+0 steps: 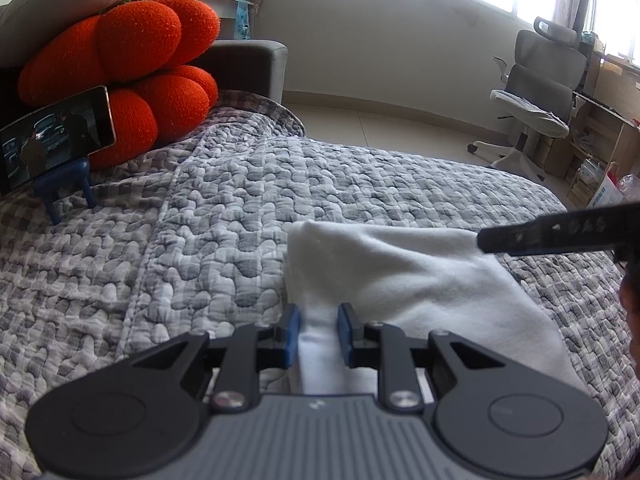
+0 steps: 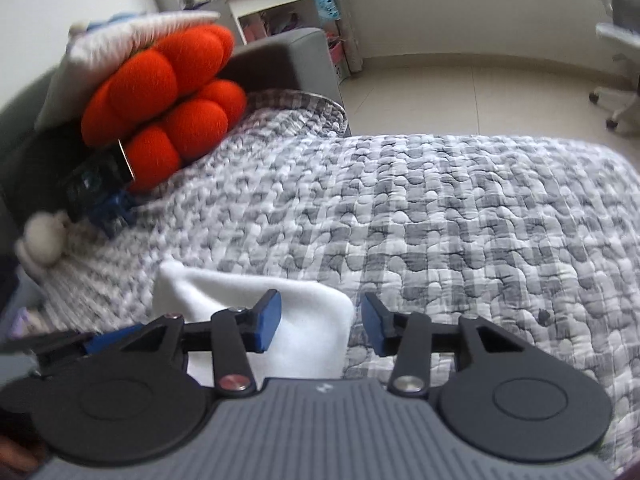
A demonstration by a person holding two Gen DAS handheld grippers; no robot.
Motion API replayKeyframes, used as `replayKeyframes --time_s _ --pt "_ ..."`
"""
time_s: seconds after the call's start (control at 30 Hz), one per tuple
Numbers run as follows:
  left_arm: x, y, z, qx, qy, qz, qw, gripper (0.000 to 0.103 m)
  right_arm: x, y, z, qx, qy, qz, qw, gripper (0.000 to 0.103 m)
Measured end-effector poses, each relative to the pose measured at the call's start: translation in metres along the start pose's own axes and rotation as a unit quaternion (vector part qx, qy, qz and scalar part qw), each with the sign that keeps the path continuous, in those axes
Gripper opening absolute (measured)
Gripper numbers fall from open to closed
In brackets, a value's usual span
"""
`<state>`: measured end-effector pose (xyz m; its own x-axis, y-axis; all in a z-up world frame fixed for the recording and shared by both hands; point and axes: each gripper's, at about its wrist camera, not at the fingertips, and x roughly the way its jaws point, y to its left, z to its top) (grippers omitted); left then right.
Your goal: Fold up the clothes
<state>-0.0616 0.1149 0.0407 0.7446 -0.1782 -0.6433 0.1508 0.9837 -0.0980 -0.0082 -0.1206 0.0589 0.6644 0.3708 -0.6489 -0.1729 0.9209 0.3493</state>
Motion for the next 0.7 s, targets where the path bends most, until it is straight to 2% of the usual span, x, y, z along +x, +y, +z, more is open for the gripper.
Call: replayKeyframes --time_s 0.07,0.13,0.3,0.43,0.57,0.7 --pt "0.000 0.000 0.000 -0.002 0.001 -0.001 1.0000 0.022 -0.006 -0.010 0.002 0.028 -0.002 0.015 1.000 0.051" --pt "0.000 0.001 0.000 -0.003 0.001 -0.002 1.0000 0.023 -0.010 -0.021 0.005 0.058 -0.001 0.030 0.998 0.051" --pt "0.000 0.003 0.000 -0.008 0.003 -0.005 0.9999 0.025 -0.014 -0.044 -0.001 0.135 0.033 0.077 0.987 0.061" --pt "-0.001 0.005 0.000 -0.016 0.006 -0.009 0.9998 0.025 -0.014 -0.047 -0.011 0.153 0.082 0.125 0.977 0.062" --pt "0.000 0.006 0.001 -0.022 0.007 -0.013 0.9997 0.026 -0.003 -0.044 -0.021 0.171 0.127 0.137 0.967 0.062" --pt "0.001 0.009 0.001 -0.027 0.009 -0.016 0.9995 0.027 -0.001 -0.036 -0.026 0.177 0.136 0.155 0.962 0.064"
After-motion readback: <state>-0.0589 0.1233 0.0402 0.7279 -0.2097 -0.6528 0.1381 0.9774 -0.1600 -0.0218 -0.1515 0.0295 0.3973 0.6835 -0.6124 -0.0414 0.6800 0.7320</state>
